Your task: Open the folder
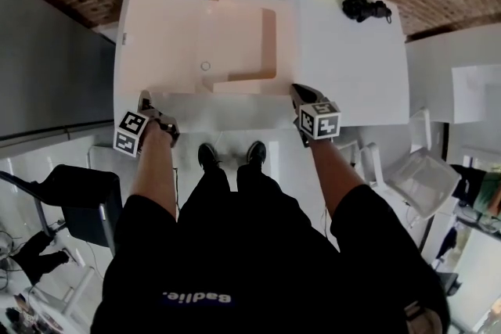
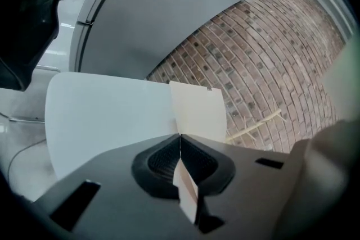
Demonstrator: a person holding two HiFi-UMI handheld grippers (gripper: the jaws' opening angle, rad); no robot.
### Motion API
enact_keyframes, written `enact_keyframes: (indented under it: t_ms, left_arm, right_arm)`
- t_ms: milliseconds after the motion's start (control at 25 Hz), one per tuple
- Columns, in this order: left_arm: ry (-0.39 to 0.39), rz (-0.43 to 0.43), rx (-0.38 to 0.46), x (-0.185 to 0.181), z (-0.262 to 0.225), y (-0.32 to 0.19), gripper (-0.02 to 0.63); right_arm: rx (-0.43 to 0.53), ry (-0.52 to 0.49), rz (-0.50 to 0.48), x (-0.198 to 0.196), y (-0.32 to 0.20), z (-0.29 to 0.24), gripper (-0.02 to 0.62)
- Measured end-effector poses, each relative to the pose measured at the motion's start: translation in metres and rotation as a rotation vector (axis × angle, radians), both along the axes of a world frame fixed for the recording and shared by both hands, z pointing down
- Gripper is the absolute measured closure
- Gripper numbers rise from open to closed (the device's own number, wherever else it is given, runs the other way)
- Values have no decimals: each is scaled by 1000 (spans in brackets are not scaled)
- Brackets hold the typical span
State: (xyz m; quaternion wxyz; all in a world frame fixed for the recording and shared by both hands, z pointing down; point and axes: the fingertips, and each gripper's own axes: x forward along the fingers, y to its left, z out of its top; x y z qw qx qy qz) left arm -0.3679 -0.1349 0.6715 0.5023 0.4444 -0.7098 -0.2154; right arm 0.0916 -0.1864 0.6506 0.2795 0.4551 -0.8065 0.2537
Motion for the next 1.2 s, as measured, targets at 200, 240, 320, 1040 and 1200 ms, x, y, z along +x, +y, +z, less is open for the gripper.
enact_keyframes:
  t_ms: [200, 240, 320, 1040, 1200]
  left_arm:
    - [27, -20, -37, -1, 14, 3, 601]
    - [27, -21, -41, -1, 16, 4, 601]
    - [22, -19, -44, 0, 16, 4, 601]
    - [-46, 133, 167, 30, -61, -2, 598]
    - [-78, 196, 202, 45, -81, -6, 598]
  right_arm:
    - [1, -2, 19, 2, -2, 1, 566]
    - [1, -1, 19, 2, -2, 1, 566]
    - [0, 0, 15, 3, -3, 1, 566]
    - [22, -47, 7, -1, -9, -26, 566]
    - [41, -68, 17, 3, -7, -38, 566]
